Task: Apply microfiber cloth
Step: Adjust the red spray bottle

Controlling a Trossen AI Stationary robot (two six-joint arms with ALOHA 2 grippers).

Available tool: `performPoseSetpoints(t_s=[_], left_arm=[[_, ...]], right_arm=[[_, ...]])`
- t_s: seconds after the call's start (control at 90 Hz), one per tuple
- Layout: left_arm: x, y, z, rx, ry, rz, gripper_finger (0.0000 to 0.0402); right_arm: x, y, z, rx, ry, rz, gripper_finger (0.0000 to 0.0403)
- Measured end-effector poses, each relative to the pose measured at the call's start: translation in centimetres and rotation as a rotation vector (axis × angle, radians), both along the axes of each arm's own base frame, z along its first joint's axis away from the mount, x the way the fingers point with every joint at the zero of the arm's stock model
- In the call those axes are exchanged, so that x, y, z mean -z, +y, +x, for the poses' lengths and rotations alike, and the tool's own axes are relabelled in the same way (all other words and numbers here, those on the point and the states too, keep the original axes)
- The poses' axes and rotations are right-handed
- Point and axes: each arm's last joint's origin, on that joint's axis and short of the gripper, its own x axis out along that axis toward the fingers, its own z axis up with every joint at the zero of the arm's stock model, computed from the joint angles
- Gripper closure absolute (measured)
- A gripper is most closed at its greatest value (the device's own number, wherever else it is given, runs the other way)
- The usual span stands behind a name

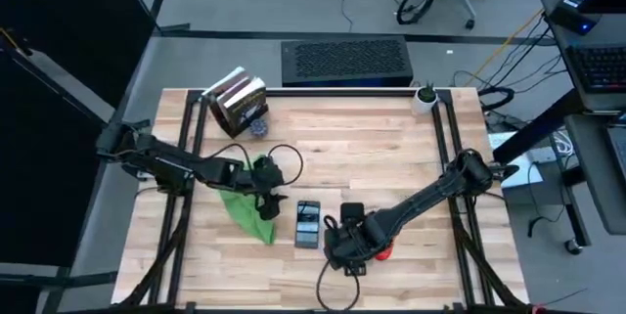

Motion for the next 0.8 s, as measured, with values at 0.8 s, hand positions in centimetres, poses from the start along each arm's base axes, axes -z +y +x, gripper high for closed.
performPoseSetpoints(t_s=[0.8], left_arm=[[-3.7,0.5,-4.3,-0.063,0.073,-0.018,0.0181]], right_arm=[[0.0,1.0,0.3,0.108,-0.136,0.047,0.0064]])
